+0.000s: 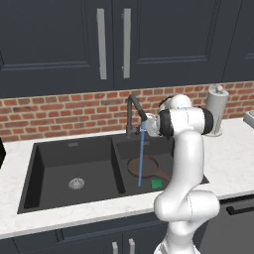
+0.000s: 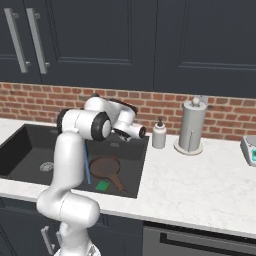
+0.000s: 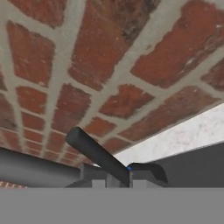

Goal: Pick the pan and sponge and place them into the sink. Then turn on the water.

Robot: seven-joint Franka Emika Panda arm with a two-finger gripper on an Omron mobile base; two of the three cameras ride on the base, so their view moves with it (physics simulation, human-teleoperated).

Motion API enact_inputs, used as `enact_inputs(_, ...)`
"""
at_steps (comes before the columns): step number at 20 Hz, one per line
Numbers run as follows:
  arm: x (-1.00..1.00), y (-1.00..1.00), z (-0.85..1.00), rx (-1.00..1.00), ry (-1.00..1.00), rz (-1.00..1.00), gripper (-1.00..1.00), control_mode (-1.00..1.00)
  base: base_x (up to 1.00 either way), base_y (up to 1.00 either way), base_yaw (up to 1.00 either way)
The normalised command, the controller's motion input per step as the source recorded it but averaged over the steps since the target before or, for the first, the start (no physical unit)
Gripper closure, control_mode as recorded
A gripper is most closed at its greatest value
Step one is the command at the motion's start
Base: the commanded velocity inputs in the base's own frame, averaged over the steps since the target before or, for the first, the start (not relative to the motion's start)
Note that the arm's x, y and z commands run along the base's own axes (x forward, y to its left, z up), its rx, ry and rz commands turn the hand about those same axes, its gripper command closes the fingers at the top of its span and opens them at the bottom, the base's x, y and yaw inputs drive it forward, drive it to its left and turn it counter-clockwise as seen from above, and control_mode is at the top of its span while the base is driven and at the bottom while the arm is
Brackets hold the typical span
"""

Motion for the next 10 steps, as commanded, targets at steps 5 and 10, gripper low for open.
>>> enact_inputs(5, 0.00, 0.00, -0.13, 0.12, 0.00, 0.00, 1.00, -1.00, 0.00, 0.00, 0.00)
enact_inputs(10, 0.00, 0.00, 0.00, 0.00, 0.00, 0.00, 1.00, -1.00, 0.00, 0.00, 0.00)
